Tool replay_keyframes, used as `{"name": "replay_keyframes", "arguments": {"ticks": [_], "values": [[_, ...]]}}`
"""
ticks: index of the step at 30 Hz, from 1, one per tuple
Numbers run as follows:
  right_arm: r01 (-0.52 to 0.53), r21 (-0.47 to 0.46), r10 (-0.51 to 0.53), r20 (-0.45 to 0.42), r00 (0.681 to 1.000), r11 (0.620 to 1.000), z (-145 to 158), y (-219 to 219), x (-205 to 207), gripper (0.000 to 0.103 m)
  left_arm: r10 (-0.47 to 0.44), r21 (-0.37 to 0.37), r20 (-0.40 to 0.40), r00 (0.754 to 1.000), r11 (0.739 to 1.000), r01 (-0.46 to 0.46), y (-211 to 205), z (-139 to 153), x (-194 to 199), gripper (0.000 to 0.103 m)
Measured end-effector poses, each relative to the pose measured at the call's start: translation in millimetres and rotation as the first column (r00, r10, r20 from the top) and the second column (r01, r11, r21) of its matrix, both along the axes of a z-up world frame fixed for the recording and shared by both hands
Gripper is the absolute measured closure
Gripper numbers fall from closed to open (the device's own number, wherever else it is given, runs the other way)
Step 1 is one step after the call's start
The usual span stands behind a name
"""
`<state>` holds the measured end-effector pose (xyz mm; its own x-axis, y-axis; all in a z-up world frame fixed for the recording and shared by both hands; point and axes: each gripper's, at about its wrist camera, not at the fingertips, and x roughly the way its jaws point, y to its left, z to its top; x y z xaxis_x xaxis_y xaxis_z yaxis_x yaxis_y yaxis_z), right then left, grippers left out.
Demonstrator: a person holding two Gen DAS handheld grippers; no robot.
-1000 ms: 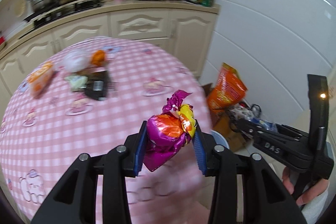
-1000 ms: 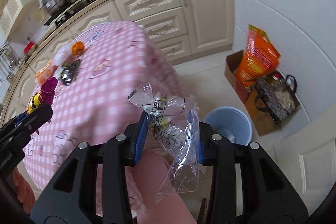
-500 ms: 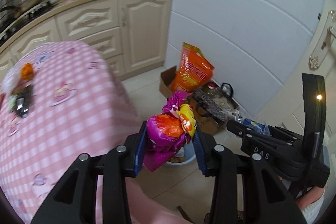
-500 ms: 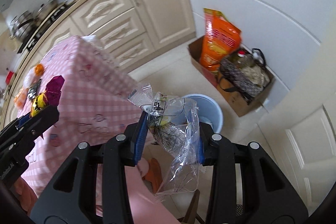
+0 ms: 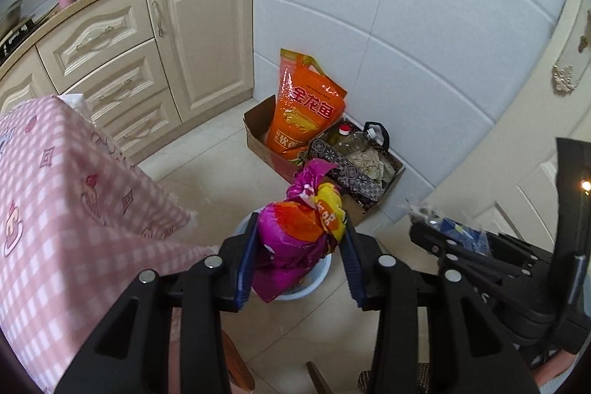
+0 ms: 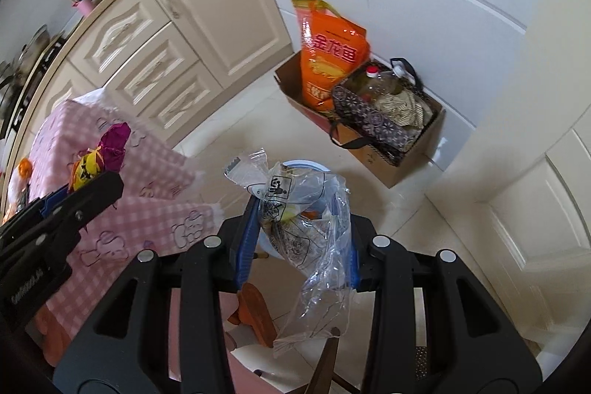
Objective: Collect trash
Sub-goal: 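Carry both items over the blue bin and open both grippers, then bring both open grippers back toward the table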
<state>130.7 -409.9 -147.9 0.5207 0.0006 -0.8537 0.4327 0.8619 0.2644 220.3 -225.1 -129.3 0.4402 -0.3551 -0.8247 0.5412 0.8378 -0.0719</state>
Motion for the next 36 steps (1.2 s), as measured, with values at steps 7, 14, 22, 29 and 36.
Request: {"name": "replay_keyframes", "arguments": {"ticks": [7, 14, 22, 29, 36], "values": [[-0.003, 0.0, 0.003, -0.023, 1.0, 1.0, -8, -3, 16, 0.062, 0.031, 0.027, -0.01, 0.999, 0.999, -0.031, 2, -12, 22, 0.039], [-0.097, -0.005, 0.097, 0.0, 0.995, 0.995, -3, 15, 46, 0.059, 0.084, 0.03, -0.005, 0.996, 0.996, -0.084, 25, -10, 32, 0.039], [-0.151, -0.049, 0.152, 0.006, 0.988, 0.987, 5, 35, 57, 0.027, 0.129, 0.029, -0.01, 0.992, 0.991, -0.129, 44, -7, 37, 0.037], [-0.15, -0.039, 0.149, -0.005, 0.989, 0.988, 4, 40, 48, 0.027, 0.136, 0.032, -0.005, 0.991, 0.99, -0.136, 53, -6, 31, 0.037], [-0.148, -0.051, 0.149, 0.017, 0.989, 0.988, 15, 47, 35, 0.027, 0.131, 0.013, 0.01, 0.991, 0.991, -0.132, 59, 4, 17, 0.034]]}}
